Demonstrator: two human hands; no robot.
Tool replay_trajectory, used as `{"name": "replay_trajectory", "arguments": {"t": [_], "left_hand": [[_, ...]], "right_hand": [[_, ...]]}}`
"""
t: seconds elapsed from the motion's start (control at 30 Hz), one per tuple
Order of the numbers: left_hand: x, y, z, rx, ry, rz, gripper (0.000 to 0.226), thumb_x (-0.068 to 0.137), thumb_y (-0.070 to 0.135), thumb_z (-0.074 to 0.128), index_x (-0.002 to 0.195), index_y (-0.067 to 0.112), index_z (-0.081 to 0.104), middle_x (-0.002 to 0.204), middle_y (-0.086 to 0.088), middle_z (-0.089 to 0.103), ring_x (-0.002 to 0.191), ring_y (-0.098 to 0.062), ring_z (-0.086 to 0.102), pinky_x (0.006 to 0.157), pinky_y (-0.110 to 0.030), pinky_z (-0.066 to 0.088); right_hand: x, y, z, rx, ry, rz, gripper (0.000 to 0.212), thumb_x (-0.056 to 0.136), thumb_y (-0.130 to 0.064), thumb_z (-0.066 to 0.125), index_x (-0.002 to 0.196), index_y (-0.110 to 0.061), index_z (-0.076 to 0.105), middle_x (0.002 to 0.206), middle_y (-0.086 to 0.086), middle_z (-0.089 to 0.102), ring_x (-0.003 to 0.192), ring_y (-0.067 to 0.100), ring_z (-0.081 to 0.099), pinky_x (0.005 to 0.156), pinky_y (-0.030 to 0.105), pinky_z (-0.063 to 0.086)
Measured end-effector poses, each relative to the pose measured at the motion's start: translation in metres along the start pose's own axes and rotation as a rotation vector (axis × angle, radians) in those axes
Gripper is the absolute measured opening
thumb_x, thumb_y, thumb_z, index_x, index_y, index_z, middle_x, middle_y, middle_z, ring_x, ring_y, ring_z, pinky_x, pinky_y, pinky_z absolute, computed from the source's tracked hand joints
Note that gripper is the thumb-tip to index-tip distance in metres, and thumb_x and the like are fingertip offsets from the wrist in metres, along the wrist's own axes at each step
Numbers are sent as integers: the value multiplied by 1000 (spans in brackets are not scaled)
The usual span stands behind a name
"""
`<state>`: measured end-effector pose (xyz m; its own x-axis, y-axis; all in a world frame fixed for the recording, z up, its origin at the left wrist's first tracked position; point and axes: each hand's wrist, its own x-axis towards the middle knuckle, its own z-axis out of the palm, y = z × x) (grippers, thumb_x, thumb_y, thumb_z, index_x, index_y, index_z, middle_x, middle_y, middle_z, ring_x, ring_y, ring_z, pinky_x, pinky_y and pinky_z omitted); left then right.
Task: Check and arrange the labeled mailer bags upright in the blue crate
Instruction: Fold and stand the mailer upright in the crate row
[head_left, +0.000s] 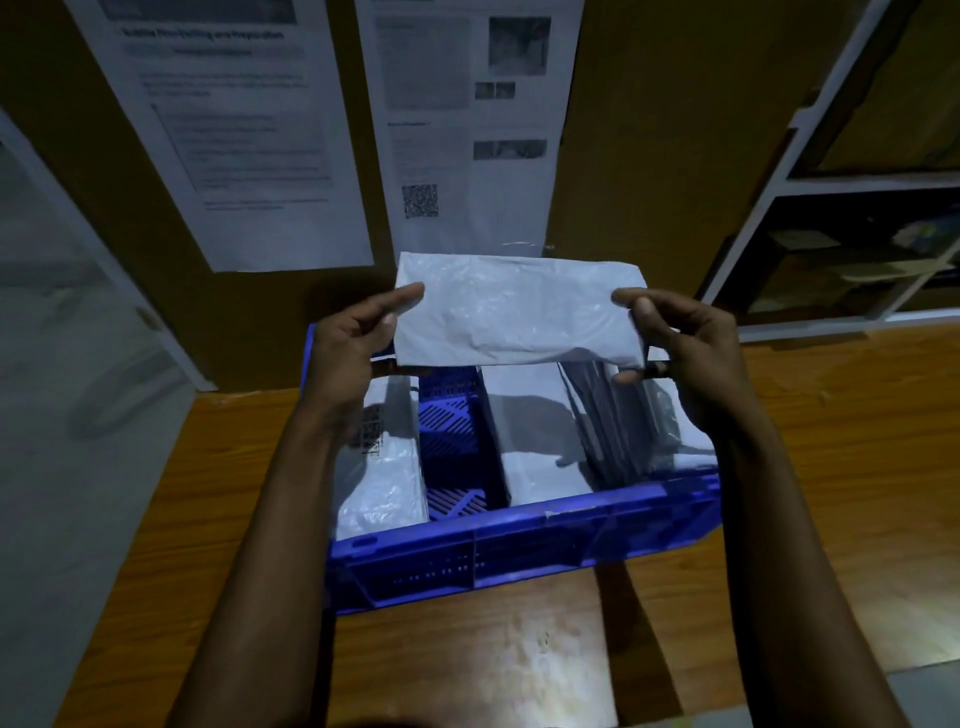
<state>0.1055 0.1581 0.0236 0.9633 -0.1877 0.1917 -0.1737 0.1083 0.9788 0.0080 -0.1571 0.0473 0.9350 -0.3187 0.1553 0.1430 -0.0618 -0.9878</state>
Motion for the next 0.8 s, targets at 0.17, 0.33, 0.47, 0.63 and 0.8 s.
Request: {"name": "replay_trajectory", "arguments": {"t": [0.17, 0.33, 0.47, 0.63, 0.8], "left_hand": [[-6, 2, -4, 12, -82, -3, 56, 92, -21, 47, 122, 19, 72, 125, 2, 72, 118, -22, 68, 95, -45, 58], [-5, 3, 0, 2, -93, 119, 44, 89, -3, 69, 112, 33, 77, 124, 2, 72, 120, -22, 67, 96, -38, 58], [-4, 4, 3, 3, -75, 154, 44, 89, -5, 68, 105, 34, 80, 118, 3, 75, 117, -22, 69, 94, -36, 59], [0, 2, 4, 65, -29, 193, 41, 84, -5, 71, 100, 31, 81, 127, 1, 70, 122, -19, 64, 92, -35, 59], [3, -2, 10, 85, 31, 163, 32, 88, -4, 69, 116, 10, 72, 125, -6, 71, 114, -12, 67, 89, -23, 57]], "right_hand": [[0, 4, -22, 55, -86, 29, 47, 102, 13, 41, 119, -15, 75, 120, 20, 65, 107, 45, 66, 62, 44, 65], [-2, 9, -23, -3, -119, -145, 47, 93, 19, 55, 124, -12, 69, 129, -4, 72, 109, 24, 73, 77, 38, 65], [2, 16, -23, -118, -29, -333, 49, 82, 12, 74, 121, -17, 72, 122, -3, 75, 112, 26, 72, 89, 42, 62], [8, 24, -25, -238, 11, -414, 50, 82, 19, 72, 125, -6, 69, 117, 22, 66, 99, 41, 65, 69, 35, 65], [13, 29, -26, -318, 67, -428, 31, 83, -4, 82, 113, -9, 74, 118, 18, 59, 107, 12, 62, 83, 29, 59]]}}
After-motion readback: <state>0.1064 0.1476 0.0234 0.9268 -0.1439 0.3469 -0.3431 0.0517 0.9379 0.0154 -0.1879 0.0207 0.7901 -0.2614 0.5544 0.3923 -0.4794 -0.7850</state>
